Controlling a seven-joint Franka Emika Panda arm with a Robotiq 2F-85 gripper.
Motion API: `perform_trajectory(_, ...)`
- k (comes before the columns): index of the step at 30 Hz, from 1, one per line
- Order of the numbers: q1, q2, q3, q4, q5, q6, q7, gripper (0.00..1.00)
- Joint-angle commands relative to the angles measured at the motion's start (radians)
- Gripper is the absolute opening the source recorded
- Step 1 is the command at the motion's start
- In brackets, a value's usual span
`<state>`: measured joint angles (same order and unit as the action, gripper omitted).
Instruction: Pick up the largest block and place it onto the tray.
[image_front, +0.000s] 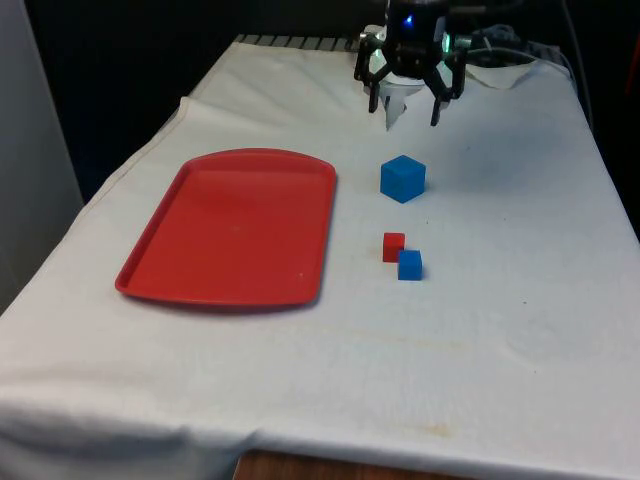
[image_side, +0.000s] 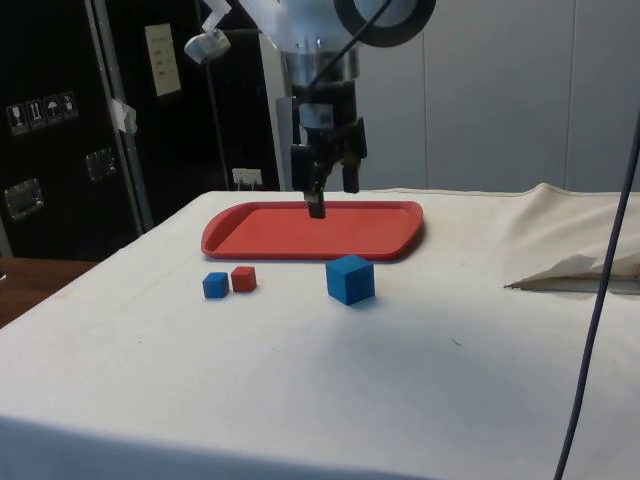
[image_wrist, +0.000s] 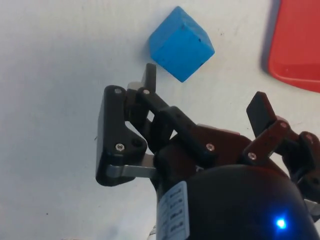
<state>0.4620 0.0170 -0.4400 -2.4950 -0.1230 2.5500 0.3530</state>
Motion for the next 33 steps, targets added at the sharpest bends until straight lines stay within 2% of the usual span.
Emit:
perform_trajectory(1, 0.0, 0.004, -0.001, -0.006, -0.012, 0.018, 0.022, 1.0)
perform_trajectory(2, 0.0, 0.002, 0.0, -0.002, 0.0, 0.003, 0.005, 1.0)
perform_trajectory(3, 0.0, 0.008, 0.0, -0.01, -0.011, 0.025, 0.033, 1.0)
perform_trajectory(9, 0.001, 0.019, 0.004, -0.026, -0.007, 0.05, 0.067, 1.0)
perform_trajectory(10, 0.0, 0.015, 0.005, -0.024, 0.0, 0.035, 0.053, 1.0)
perform_trajectory(12, 0.001, 0.027, 0.008, -0.036, -0.005, 0.069, 0.086, 1.0)
perform_trajectory(19, 0.002, 0.055, 0.019, -0.057, -0.003, 0.129, 0.136, 1.0)
perform_trajectory(20, 0.0, 0.045, 0.017, -0.051, 0.0, 0.099, 0.115, 1.0)
perform_trajectory(22, 0.001, 0.064, 0.022, -0.063, -0.002, 0.148, 0.147, 1.0)
perform_trajectory(29, 0.001, 0.112, 0.029, -0.079, 0.006, 0.225, 0.181, 1.0)
perform_trajectory(30, 0.0, 0.107, 0.027, -0.075, 0.0, 0.205, 0.174, 1.0)
perform_trajectory(31, 0.001, 0.119, 0.029, -0.081, 0.006, 0.233, 0.185, 1.0)
perform_trajectory(33, 0.0, 0.133, 0.032, -0.082, 0.009, 0.249, 0.193, 1.0)
